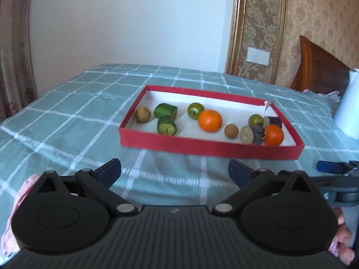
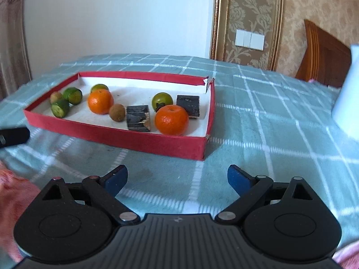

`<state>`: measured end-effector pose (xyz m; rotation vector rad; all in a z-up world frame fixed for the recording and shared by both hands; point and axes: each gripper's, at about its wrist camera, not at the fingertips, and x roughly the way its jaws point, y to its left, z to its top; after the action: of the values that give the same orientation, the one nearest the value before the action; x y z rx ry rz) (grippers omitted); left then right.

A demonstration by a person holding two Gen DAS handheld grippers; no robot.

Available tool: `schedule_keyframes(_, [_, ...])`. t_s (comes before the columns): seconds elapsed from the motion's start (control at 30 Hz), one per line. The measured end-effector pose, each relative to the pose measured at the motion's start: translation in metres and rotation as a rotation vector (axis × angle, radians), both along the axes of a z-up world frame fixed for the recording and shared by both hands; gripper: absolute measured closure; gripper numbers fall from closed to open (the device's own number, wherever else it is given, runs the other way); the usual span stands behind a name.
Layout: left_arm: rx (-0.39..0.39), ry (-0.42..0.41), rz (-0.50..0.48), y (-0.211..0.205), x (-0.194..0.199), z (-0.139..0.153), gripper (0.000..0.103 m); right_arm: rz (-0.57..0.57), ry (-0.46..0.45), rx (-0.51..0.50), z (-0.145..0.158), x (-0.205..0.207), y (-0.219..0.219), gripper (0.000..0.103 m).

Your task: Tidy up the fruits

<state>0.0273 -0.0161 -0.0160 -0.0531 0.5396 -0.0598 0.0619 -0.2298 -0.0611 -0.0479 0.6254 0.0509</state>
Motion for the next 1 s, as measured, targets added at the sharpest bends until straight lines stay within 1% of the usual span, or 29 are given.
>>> schedule_keyframes(0.07, [0.002, 0.007, 0.007, -0.001, -0.005, -0.001, 0.0, -0.019, -0.006, 0.004, 0.0, -0.005, 0.002, 0.007])
schedule_keyframes(0.17, [-0.003, 0.01, 0.003, -0.002, -0.013, 0.001, 0.0, -0.043, -0.014, -0.017, 0.0, -0.01, 0.008, 0.007])
schedule_keyframes(0.33, [0.04, -0.022, 0.009, -0.011, -0.025, 0.008, 0.0, -0.041, -0.035, -0.008, 0.005, -0.017, 0.015, 0.007])
schedule_keyframes(0.57, [0.02, -0.022, 0.01, -0.013, -0.032, 0.013, 0.0, -0.039, -0.056, -0.012, 0.009, -0.021, 0.024, 0.007])
schedule_keyframes(0.73, [0.049, -0.026, 0.008, -0.018, -0.034, 0.014, 0.0, -0.044, -0.06, -0.009, 0.01, -0.022, 0.026, 0.007])
schedule_keyframes(1.0, [0.069, -0.051, -0.014, -0.024, -0.04, 0.018, 0.0, -0.044, -0.059, -0.004, 0.009, -0.024, 0.028, 0.007])
